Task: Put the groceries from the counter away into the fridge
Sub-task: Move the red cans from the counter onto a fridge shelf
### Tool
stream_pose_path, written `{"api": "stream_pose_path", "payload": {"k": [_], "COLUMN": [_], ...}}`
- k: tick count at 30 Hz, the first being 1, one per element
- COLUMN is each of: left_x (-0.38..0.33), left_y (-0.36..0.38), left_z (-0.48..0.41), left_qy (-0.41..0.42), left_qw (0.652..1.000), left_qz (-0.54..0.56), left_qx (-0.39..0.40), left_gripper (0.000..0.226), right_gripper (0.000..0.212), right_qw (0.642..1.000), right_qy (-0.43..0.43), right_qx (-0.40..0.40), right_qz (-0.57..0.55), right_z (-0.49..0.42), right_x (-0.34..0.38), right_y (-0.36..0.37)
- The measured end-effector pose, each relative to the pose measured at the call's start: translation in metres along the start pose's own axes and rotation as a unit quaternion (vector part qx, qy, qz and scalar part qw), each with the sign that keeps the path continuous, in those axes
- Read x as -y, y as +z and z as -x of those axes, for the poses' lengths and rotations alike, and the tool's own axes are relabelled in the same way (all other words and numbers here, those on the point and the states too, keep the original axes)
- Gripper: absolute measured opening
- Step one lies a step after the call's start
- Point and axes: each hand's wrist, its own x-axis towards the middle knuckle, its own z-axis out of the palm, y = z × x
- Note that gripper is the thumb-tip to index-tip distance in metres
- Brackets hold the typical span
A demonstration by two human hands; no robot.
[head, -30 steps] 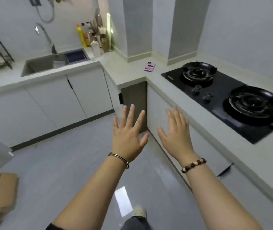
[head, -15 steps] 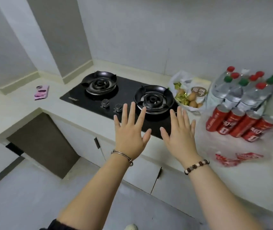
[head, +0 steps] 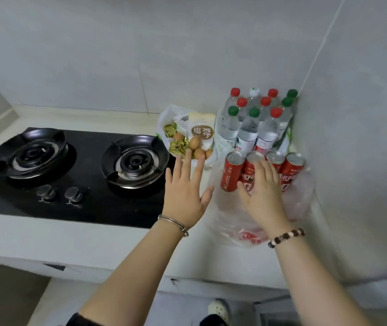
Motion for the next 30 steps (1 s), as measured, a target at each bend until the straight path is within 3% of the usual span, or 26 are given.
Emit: {"api": "stream_pose_path", "payload": {"k": [11, 16, 19, 23, 30], "left_x": [-0.035, -0.041, -0.043, -0.043, -0.041], "left_y": [0.062, 0.076, 0.083, 0.089, 0.089], "left_z": [-0.113, -0.138, -0.146, -0.152, -0.149], "left_qy": [0.037, 0.038, 0.032, 0.042, 0.061], "left_qw": [0.992, 0.986, 0.981, 0.979, 0.984], "left_qz": [0.077, 0.044, 0.032, -0.006, 0.021], "left_qx": [0.097, 0.158, 0.189, 0.2, 0.167], "left_gripper": [0.083, 0.088, 0.089, 0.088, 0.06], "right_gripper": [0.079, 0.092, 0.097, 0.092, 0.067], "right_qw": [0.99, 0.97, 0.962, 0.958, 0.964], "right_qy": [-0.008, -0.021, -0.033, -0.041, -0.042], "right_qx": [0.123, 0.21, 0.222, 0.222, 0.205], "right_qz": [0.073, 0.123, 0.156, 0.174, 0.162], "right_z": [-0.101, -0.119, -0.125, -0.128, -0.126], "right_x": [-0.072, -0.08, -0.084, -0.086, -0.087], "right_y": [0.012, 0.019, 0.025, 0.03, 0.028]}}
